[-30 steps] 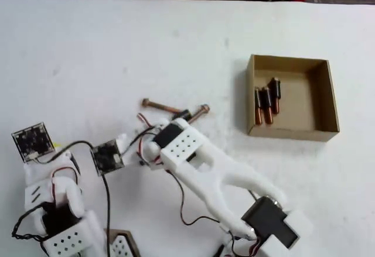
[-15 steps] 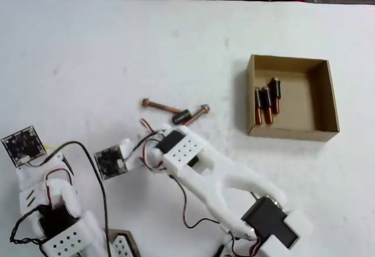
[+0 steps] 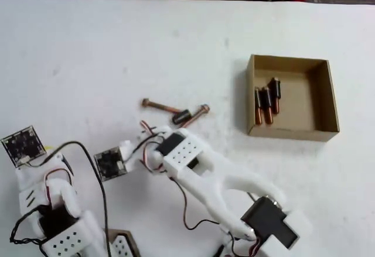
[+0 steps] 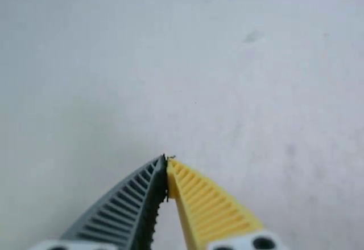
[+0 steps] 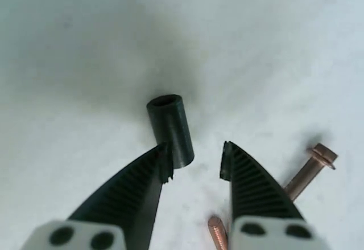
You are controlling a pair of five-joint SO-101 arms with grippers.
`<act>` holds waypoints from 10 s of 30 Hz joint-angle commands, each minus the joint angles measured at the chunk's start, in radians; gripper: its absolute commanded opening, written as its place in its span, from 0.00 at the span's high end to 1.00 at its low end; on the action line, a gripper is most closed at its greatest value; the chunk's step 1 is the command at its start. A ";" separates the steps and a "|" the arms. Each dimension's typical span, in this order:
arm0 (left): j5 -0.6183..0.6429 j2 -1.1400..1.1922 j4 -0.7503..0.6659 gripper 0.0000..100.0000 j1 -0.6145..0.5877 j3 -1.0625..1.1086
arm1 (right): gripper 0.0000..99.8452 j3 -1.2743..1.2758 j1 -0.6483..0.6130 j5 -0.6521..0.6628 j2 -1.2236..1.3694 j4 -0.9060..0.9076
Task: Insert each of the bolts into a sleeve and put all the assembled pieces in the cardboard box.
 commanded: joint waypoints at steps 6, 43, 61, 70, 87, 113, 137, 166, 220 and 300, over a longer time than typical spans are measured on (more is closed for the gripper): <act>-0.012 -0.005 -0.028 0.98 -0.054 -0.025 | 0.87 -0.032 -0.038 -0.020 0.131 -0.074; -0.012 -0.005 -0.028 0.98 -0.051 -0.023 | 0.87 0.064 -0.073 -0.083 -0.024 -0.025; -0.017 -0.005 -0.028 0.98 -0.021 -0.020 | 0.87 0.012 0.015 -0.083 0.157 -0.116; -0.054 -0.005 -0.028 0.98 -0.019 -0.018 | 0.97 0.012 0.094 -0.084 0.157 -0.116; -0.057 -0.005 -0.028 0.98 -0.018 -0.018 | 0.98 0.009 0.182 -0.284 -0.004 -0.062; -0.058 -0.005 -0.026 0.98 -0.018 -0.018 | 0.98 0.017 0.458 -0.589 -0.386 0.249; -0.060 -0.005 -0.029 0.98 0.008 -0.003 | 0.98 -0.169 0.601 -0.798 0.018 0.325; -0.060 -0.005 -0.029 0.98 0.010 -0.002 | 0.91 -0.305 0.598 -0.787 0.344 0.329; -0.229 -0.005 0.064 0.98 0.213 -0.002 | 0.98 0.213 0.509 -0.968 -1.109 0.498; -0.575 1.064 0.341 0.96 0.964 -0.968 | 0.98 0.853 0.776 -1.145 -1.719 0.274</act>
